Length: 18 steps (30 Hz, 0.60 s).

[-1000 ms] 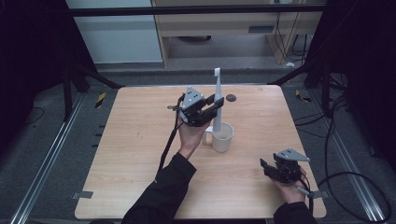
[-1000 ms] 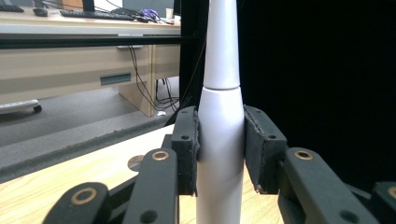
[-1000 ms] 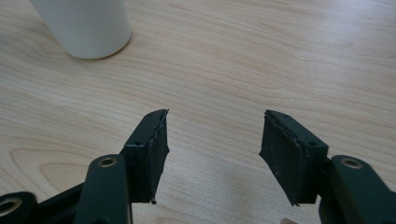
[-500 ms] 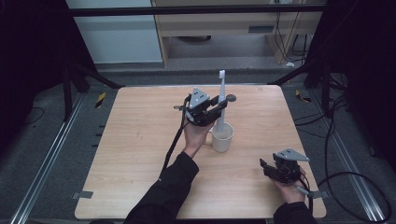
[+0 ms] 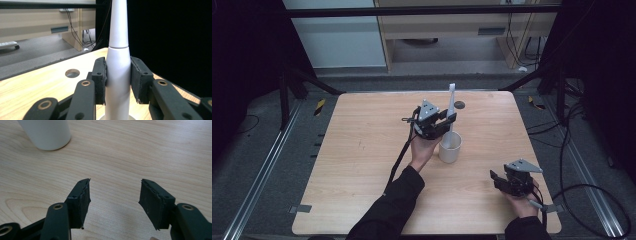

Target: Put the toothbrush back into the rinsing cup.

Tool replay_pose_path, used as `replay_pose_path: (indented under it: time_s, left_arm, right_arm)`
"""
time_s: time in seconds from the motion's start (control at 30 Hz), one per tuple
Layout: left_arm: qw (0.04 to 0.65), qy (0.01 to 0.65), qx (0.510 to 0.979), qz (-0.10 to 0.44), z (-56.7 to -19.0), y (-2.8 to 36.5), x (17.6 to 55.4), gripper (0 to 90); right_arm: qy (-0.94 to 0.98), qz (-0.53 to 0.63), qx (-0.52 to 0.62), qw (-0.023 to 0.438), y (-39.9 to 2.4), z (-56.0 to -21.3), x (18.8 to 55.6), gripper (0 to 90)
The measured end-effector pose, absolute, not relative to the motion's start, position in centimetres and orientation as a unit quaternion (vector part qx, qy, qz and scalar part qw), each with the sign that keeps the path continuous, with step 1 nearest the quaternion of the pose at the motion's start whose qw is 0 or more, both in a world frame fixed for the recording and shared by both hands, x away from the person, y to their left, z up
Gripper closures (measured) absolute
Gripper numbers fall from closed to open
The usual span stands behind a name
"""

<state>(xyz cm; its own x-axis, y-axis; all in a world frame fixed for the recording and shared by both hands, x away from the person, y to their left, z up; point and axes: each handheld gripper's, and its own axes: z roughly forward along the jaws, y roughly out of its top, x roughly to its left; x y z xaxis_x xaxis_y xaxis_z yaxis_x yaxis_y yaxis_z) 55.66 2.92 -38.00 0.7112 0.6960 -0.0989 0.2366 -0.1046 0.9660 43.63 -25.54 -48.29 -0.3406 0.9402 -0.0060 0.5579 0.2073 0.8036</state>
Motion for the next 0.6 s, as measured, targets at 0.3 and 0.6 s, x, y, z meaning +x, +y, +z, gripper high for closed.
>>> replay_pose_path:
  time_s: [0.3,0.6]
  left_arm:
    - [0.573,0.325,0.728,0.191,-39.7,2.6,55.7,66.5]
    - [0.561,0.326,0.738,0.186,-41.2,2.2,55.6,66.4]
  right_arm:
    - [0.734,0.364,0.508,0.264,-25.4,-48.4,43.7,41.5]
    - [0.736,0.363,0.508,0.263,-25.5,-48.4,43.7,41.4]
